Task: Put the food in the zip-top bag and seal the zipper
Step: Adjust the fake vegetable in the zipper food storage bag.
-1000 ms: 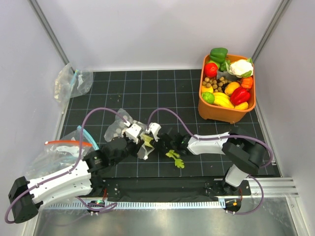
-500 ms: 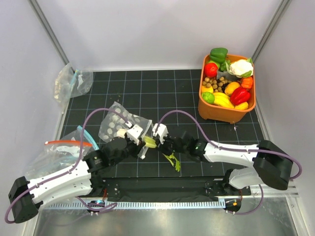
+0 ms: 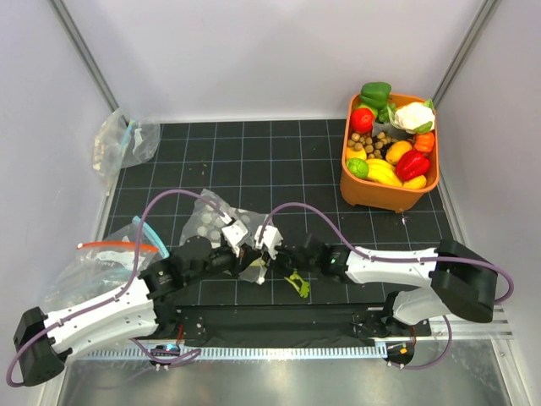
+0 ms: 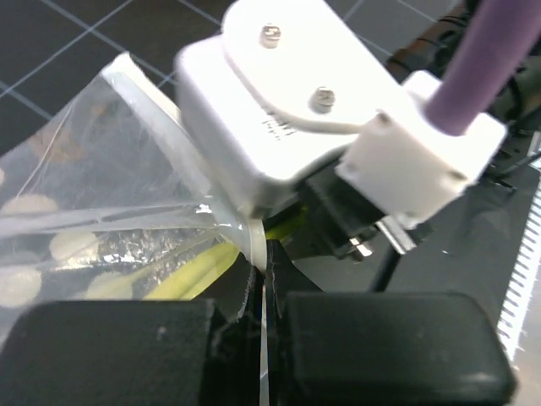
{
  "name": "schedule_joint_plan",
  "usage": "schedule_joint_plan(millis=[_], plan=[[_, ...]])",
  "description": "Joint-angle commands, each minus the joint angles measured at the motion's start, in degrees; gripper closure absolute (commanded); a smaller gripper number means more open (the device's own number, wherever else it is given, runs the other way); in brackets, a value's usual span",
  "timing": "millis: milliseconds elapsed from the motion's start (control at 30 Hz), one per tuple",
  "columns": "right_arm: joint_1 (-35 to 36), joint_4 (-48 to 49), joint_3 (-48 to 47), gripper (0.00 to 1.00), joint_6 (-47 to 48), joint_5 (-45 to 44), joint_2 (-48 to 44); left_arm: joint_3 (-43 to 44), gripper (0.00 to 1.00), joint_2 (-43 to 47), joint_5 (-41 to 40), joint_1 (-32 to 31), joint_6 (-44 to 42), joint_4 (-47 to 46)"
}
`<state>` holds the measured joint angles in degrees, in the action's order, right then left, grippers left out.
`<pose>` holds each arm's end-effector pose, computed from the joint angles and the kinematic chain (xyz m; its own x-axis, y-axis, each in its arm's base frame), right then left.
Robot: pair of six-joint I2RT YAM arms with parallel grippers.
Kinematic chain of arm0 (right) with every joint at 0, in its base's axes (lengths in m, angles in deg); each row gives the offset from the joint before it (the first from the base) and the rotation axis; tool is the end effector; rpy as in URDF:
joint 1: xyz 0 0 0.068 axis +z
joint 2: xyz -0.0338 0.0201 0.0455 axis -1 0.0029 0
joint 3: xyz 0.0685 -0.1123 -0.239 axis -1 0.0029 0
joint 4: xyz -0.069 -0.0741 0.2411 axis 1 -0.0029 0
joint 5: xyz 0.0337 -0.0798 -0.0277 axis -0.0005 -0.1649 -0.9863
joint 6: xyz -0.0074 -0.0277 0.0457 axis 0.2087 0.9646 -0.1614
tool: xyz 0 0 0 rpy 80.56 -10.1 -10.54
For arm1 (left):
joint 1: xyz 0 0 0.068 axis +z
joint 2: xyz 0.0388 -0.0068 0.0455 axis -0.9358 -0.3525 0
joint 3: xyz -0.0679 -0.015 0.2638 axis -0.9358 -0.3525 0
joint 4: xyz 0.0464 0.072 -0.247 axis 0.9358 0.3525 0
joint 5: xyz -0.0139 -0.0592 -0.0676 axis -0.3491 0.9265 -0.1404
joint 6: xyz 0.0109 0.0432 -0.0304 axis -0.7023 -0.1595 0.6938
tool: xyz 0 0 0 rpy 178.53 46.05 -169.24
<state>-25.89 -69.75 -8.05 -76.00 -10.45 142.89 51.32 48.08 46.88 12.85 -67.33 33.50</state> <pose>0.1220 0.2513 0.1929 -0.1542 -0.5429 -0.8255 -0.9273 0.3680 -0.0688 0.0956 -0.1460 0.2421 -0.2973 0.1341 -0.9453 0.8069 0.5646 -0.1737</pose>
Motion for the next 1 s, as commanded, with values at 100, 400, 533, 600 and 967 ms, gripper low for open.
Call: schedule_joint_plan(millis=[100, 400, 533, 600, 967], plan=[[2.5, 1.57, -2.66, 0.99, 2.43, -3.7, -1.73, -0.1, 1.0, -0.84, 5.14, -0.09, -0.88, -5.11], [5.14, 2.88, -2.41, 0.99, 3.58, -5.56, -1.2, -1.07, 1.0, -0.39, 10.31, -0.09, -0.53, -7.74], [5.23, 4.11, -1.52, 0.99, 3.32, -6.18, -2.25, -0.81, 1.0, -2.85, 15.06, -0.09, -0.09, -9.76], [5.23, 4.29, -1.26, 0.98, 3.23, -6.44, -2.52, 0.24, 1.0, -6.62, 17.08, -0.09, 0.0, -9.68], [5.23, 4.9, -1.18, 0.45, 2.79, -8.37, -0.85, 2.53, 1.0, -12.88, 13.5, -0.09, -0.09, -6.78]])
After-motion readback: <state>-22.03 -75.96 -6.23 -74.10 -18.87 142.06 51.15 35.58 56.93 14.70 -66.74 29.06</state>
